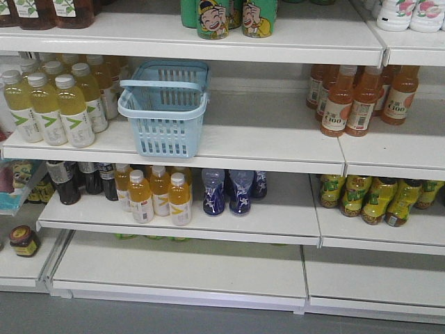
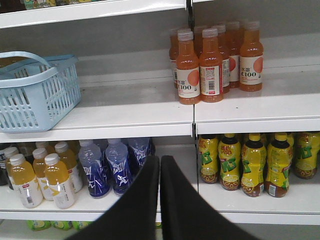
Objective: Place coke in basket with both arms
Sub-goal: 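Move the left gripper toward the light-blue basket handle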
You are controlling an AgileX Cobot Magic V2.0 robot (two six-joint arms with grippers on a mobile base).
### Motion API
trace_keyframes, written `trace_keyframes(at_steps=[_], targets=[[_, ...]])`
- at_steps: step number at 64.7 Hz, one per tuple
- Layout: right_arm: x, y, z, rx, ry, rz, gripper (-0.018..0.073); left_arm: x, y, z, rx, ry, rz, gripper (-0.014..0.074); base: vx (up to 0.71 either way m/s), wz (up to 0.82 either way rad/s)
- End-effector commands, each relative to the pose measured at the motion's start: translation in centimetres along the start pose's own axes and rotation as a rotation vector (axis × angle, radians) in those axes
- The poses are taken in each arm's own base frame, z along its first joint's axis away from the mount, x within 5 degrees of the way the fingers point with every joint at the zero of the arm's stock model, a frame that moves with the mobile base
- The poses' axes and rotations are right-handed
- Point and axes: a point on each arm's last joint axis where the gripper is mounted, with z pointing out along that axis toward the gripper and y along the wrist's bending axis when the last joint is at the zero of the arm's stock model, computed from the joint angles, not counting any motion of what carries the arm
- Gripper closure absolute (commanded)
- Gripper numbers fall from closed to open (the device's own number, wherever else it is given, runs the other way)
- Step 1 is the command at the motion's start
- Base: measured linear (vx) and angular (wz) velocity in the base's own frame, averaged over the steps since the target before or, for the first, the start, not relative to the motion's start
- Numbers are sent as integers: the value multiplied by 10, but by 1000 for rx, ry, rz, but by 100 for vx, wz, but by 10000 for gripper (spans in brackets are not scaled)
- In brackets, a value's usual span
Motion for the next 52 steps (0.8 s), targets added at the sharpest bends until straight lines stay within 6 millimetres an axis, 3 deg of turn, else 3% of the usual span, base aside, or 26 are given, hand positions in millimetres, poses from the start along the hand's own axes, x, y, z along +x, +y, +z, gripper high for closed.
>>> trace_keyframes(at_steps=[1, 52], targets=[[-2, 0, -1, -2, -75, -8, 564, -3, -3, -1, 31, -61, -3, 603, 16, -6], [-3, 0, -1, -2, -76, -8, 564, -3, -3, -1, 31, -61, -3, 603, 14, -6]])
